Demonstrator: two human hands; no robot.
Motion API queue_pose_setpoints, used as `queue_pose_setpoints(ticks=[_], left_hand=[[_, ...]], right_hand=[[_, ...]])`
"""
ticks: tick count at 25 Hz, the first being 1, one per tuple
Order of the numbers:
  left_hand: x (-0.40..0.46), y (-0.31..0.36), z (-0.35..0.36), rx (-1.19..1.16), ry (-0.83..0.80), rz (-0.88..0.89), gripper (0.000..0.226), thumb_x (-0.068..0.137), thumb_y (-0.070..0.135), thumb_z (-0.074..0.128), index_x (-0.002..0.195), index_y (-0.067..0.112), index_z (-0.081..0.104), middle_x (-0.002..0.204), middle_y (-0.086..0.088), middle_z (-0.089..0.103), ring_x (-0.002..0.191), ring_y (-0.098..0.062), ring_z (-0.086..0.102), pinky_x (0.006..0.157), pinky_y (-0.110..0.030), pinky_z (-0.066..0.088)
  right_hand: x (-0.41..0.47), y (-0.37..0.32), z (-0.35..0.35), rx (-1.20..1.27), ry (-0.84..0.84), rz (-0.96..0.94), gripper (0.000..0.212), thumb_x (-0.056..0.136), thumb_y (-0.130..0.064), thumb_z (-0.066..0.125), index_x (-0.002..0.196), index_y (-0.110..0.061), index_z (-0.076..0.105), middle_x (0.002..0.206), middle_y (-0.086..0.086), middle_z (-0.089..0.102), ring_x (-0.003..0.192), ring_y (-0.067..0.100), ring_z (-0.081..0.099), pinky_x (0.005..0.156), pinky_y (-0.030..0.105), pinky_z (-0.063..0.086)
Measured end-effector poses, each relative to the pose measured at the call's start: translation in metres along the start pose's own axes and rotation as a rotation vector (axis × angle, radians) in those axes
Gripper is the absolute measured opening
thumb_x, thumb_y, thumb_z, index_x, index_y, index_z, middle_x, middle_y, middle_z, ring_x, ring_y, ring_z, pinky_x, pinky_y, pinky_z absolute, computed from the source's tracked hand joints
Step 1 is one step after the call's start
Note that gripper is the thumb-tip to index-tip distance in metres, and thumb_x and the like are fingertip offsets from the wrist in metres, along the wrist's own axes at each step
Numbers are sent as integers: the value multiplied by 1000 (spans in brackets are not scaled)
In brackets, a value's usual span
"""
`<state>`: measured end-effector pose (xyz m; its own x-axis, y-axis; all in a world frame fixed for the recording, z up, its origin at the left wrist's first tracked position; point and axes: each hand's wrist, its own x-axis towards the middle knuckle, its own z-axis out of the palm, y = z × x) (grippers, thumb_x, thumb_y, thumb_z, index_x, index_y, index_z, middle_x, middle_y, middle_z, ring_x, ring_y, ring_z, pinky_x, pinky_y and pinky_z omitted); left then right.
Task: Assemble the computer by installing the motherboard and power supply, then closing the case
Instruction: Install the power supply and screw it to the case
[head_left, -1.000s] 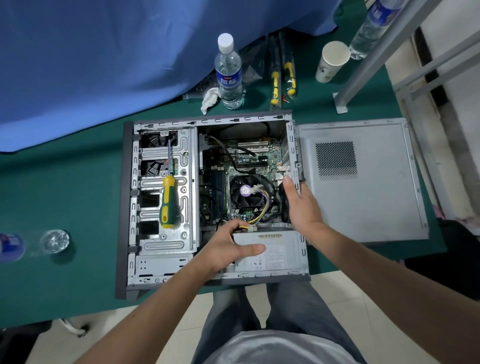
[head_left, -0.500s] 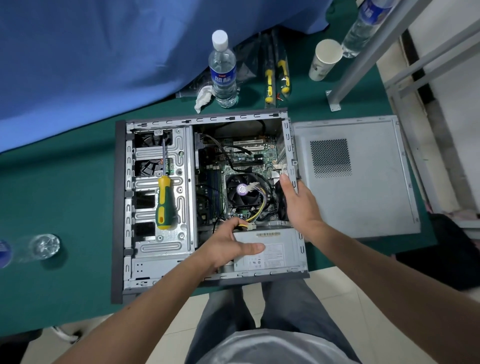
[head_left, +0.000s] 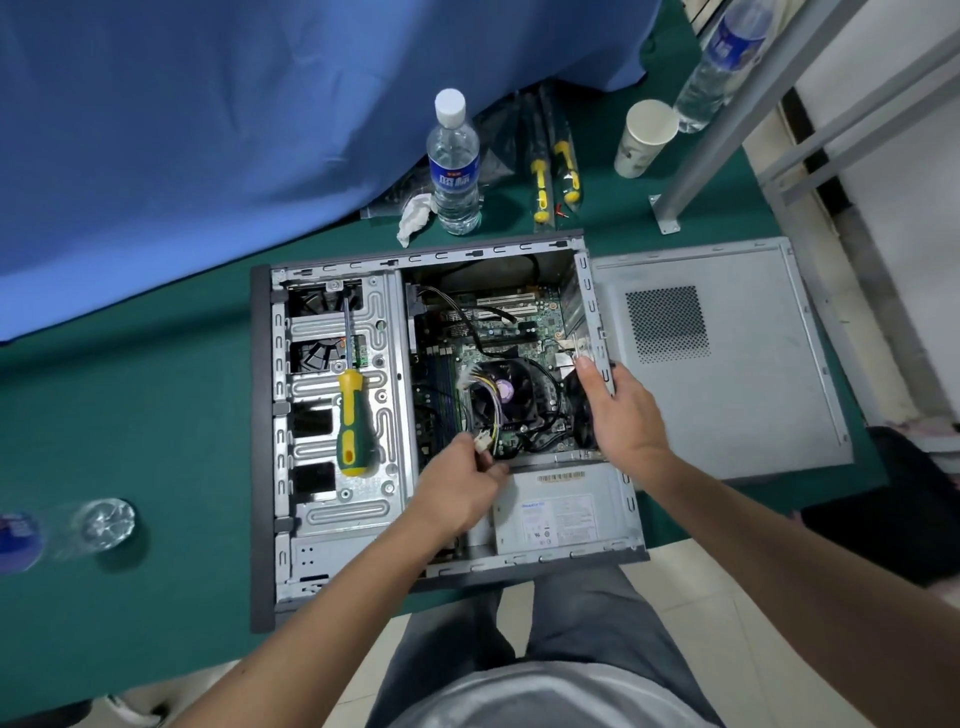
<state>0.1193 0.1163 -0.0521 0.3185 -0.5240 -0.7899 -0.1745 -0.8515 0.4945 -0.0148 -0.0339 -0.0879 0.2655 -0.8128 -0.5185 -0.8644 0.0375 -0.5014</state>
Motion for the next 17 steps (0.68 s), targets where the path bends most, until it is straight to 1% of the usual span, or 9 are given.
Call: queue_pose_setpoints(ticks=[4, 6, 7, 9, 10, 12, 14, 15, 17], left_hand=[[5, 6, -6, -126, 102, -31, 16, 99, 15, 50, 112, 5, 52, 81, -4, 53, 58, -11, 44, 43, -17, 35], [7, 9, -5, -100, 139, -35, 18, 100, 12, 47, 116, 4, 50, 109, -9, 52, 66, -12, 48, 39, -13, 35], [8, 10, -5, -57, 155, -19, 18, 100, 12, 45, 116, 4, 50, 124, -11, 44, 72, -13, 50, 40, -14, 38], [9, 9, -6, -7, 156, 21, 16, 101, 12, 42, 113, 5, 51, 132, -12, 37, 78, -16, 52, 44, -12, 43], [10, 7, -9, 1, 144, 37, 16, 102, 13, 41, 111, 5, 52, 129, -14, 43, 80, -20, 56, 51, -15, 47], [11, 1, -21, 2, 111, 20, 17, 103, 14, 44, 106, 5, 58, 115, -17, 61, 91, -30, 65, 71, -33, 54], [11, -1, -35, 15, 65, 17, 16, 101, 11, 47, 104, 3, 62, 106, -19, 68, 99, -36, 67, 84, -41, 56], [12, -1, -40, 81, 51, 41, 17, 101, 12, 48, 104, 3, 62, 104, -19, 68, 97, -37, 67, 83, -42, 56], [12, 5, -44, 219, 48, 99, 19, 102, 15, 47, 101, 4, 62, 97, -17, 69, 83, -33, 64, 69, -35, 51]], right_hand=[[-2, 0, 2, 13, 21, 0, 91, 88, -78, 25, 151, -12, 33, 152, 10, 43, 138, 31, 41, 112, 46, 32], [-4, -2, 2, 13, 23, -2, 91, 90, -77, 27, 152, -11, 32, 153, 10, 41, 140, 31, 39, 113, 45, 31], [-4, -3, 2, 16, 20, -3, 91, 90, -77, 27, 152, -11, 32, 153, 10, 41, 140, 31, 39, 113, 45, 31], [-3, -2, 1, 26, 23, -5, 91, 89, -77, 28, 152, -11, 33, 154, 10, 40, 140, 30, 38, 113, 45, 31], [-2, -1, 2, 28, 31, -7, 91, 89, -77, 28, 151, -11, 33, 154, 10, 40, 140, 30, 38, 113, 45, 31], [-1, 1, 2, 36, 36, -6, 91, 89, -78, 28, 151, -12, 33, 154, 10, 40, 140, 30, 38, 113, 45, 30], [-2, 2, 3, 51, 27, 1, 91, 89, -78, 28, 152, -12, 33, 154, 10, 40, 141, 30, 38, 113, 44, 30], [-3, 3, 3, 54, 21, 2, 91, 89, -78, 28, 152, -12, 33, 154, 9, 40, 141, 30, 38, 113, 44, 30], [-2, 4, 4, 57, 19, -2, 90, 89, -78, 29, 150, -13, 35, 151, 9, 44, 138, 30, 41, 111, 44, 34]])
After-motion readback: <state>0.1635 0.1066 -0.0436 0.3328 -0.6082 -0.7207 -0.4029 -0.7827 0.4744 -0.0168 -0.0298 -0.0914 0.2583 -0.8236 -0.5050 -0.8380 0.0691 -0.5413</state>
